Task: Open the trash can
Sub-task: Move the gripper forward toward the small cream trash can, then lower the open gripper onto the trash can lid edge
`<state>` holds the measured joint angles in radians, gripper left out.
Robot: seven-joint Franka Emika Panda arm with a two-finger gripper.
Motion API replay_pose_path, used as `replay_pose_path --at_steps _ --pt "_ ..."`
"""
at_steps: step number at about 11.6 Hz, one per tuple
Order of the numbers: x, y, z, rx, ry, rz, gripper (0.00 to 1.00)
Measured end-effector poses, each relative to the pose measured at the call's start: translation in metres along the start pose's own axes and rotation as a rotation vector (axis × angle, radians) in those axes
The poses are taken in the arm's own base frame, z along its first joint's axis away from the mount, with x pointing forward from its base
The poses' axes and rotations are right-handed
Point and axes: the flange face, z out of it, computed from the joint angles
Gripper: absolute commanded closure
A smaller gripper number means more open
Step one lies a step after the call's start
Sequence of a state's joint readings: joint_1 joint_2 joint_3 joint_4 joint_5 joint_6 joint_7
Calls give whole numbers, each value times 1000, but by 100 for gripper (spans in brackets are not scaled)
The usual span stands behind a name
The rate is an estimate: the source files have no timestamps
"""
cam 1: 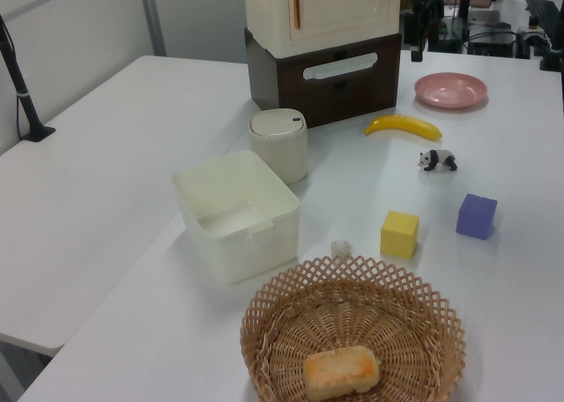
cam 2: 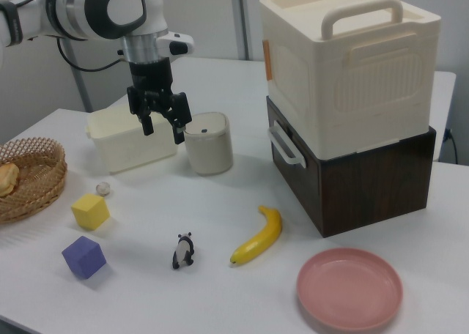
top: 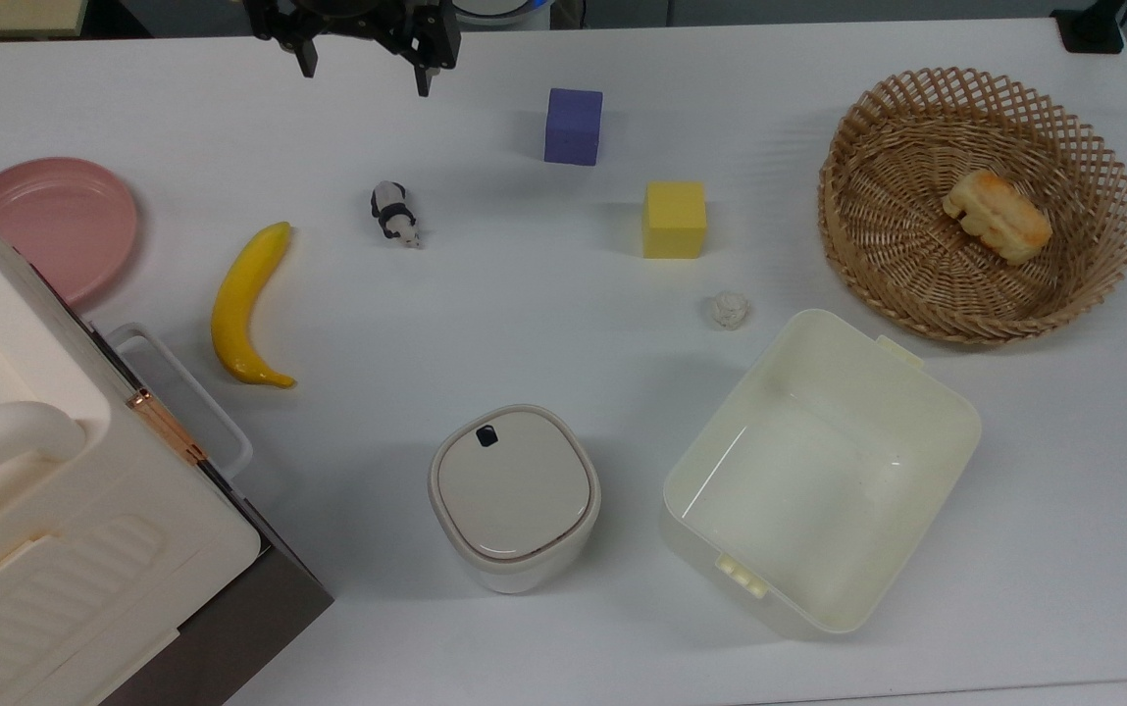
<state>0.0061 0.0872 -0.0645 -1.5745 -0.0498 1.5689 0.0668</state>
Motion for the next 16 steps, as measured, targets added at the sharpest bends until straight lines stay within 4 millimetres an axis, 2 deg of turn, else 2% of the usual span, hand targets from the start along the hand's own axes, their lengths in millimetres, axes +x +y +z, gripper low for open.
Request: replay_pose_path --at_steps 5,6,8,11,12,13,14,16 --pt "0 -4 0 0 0 112 0" --pt "2 -8 4 -2 -7 108 0" --pt "18 -25 20 -1 18 80 0" --pt "55 -62 39 22 176 30 17" --pt "67 -70 35 38 271 21 21" --pt "73 -73 30 49 331 18 33" --pt "77 -75 22 61 400 16 40" --pt "85 -97 4 98 561 -8 50"
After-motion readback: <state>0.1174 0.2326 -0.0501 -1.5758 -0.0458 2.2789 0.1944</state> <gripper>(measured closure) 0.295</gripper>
